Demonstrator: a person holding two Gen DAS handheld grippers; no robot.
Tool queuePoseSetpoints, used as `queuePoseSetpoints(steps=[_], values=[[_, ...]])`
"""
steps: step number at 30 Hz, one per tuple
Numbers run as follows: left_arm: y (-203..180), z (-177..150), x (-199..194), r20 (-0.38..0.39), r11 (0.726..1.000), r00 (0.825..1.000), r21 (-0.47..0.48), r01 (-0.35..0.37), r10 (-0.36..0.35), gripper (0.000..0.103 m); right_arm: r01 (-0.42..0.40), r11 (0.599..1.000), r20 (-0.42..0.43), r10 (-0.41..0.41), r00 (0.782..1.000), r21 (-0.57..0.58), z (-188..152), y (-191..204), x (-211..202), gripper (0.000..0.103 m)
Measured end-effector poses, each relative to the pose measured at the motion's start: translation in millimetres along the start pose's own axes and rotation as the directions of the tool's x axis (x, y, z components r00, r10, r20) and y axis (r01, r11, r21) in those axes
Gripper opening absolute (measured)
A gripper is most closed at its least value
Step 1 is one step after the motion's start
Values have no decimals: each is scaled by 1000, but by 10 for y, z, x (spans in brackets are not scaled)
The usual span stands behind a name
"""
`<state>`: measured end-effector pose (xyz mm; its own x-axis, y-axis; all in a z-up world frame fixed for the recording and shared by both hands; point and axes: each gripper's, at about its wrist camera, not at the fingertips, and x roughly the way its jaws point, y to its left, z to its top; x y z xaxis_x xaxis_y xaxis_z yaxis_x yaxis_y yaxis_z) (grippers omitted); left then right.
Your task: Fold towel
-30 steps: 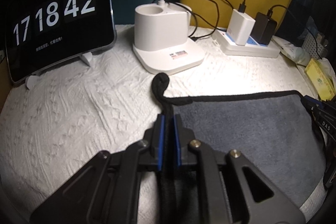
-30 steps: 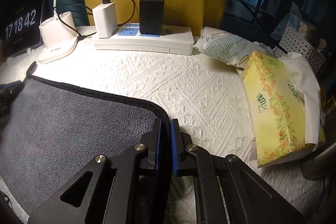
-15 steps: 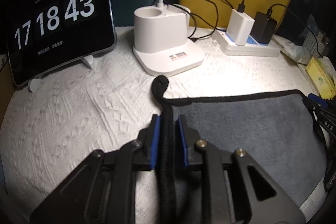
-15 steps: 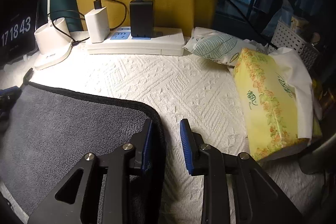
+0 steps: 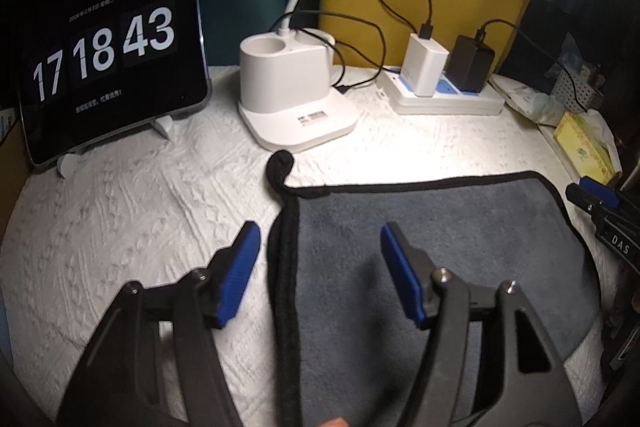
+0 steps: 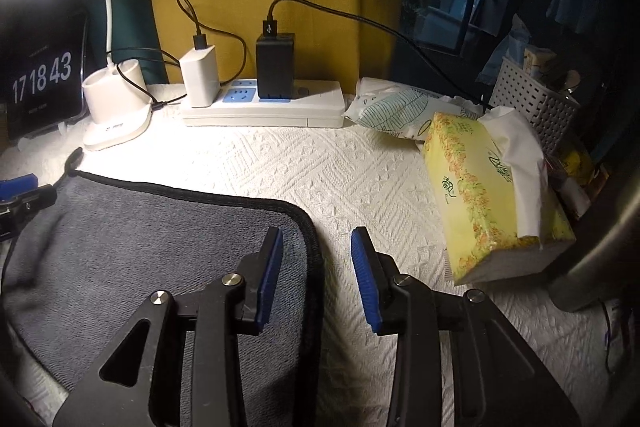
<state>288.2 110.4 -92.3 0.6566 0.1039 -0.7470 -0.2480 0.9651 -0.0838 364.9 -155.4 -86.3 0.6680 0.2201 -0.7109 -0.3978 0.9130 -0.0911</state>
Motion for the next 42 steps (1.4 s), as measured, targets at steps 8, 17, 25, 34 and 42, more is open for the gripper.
queuePoseSetpoints(steps=[8,17,25,34,42], values=[[5,-96,-203,22,1000,1000,1,3,-3,64,-15,1000,8,15,1000,-4,-68,99,-176,38],[-32,-240,-410,47,1000,999,10,14,-14,64,-26,1000,20,26,999,-13,-139,186,-400,38],[-28,-340,-674,89,1000,996,-7,27,-26,64,-25,1000,38,25,999,-12,-211,230,-619,38],[-126,-525,-878,86,998,995,15,58,-59,65,-26,1000,47,26,999,-12,-332,292,-836,38],[-164,-684,-1069,84,997,993,33,74,-77,65,-26,1000,55,26,998,-11,-452,349,-1039,38]])
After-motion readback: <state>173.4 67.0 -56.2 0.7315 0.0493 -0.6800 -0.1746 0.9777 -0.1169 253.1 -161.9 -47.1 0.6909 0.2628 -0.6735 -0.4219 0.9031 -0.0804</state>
